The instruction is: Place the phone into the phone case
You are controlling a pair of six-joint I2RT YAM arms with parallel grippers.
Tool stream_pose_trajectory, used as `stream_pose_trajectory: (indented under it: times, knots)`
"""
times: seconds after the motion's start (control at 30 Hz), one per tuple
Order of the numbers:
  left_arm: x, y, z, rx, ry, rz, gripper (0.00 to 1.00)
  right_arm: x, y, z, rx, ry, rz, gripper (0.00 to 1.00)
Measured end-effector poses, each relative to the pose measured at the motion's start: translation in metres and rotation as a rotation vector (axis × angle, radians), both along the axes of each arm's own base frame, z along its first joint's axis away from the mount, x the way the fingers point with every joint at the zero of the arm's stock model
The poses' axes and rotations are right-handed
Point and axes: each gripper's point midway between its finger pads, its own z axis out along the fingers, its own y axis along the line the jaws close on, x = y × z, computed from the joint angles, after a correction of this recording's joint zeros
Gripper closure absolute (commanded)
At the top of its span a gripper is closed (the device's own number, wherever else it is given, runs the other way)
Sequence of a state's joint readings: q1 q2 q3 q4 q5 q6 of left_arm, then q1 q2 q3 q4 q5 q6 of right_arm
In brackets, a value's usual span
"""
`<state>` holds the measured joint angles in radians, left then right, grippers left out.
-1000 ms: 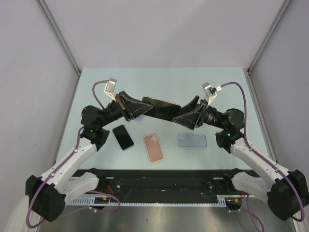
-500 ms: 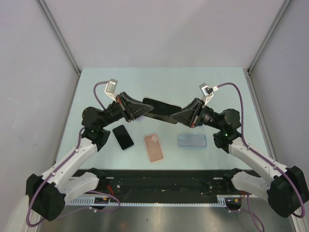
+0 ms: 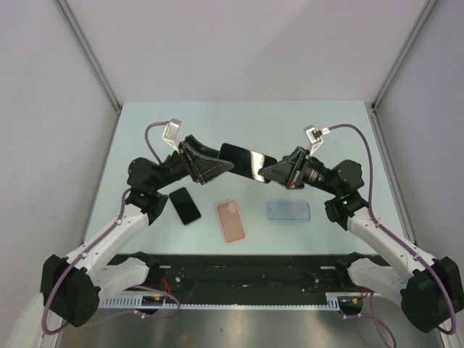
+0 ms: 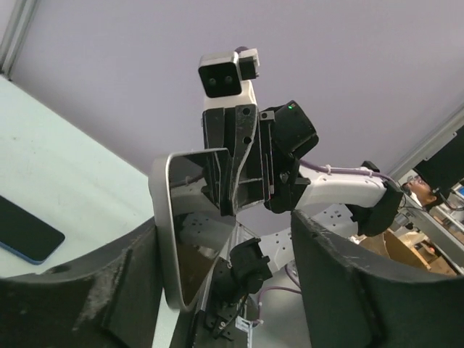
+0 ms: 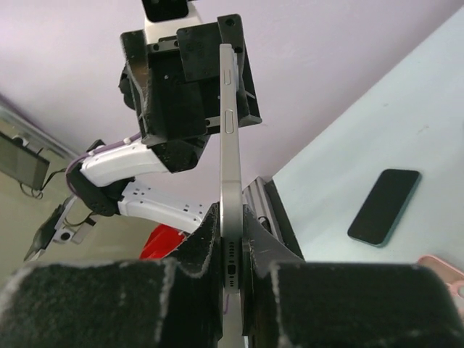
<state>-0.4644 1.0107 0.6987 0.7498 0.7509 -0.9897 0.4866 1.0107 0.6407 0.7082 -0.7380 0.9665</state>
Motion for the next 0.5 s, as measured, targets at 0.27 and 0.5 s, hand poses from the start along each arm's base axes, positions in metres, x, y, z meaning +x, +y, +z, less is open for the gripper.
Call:
stream_pose_trajectory:
  times: [0.27, 0.5]
  knots:
    - [0.023, -0.003, -0.032, 0.077, 0.091, 0.072, 0.26, 0.035, -0.049, -0.01, -0.043, 0.084, -0.194, 1.0]
    - [0.043, -0.005, -0.071, 0.206, 0.208, 0.14, 0.24, 0.076, -0.11, -0.038, -0.094, 0.22, -0.417, 1.0]
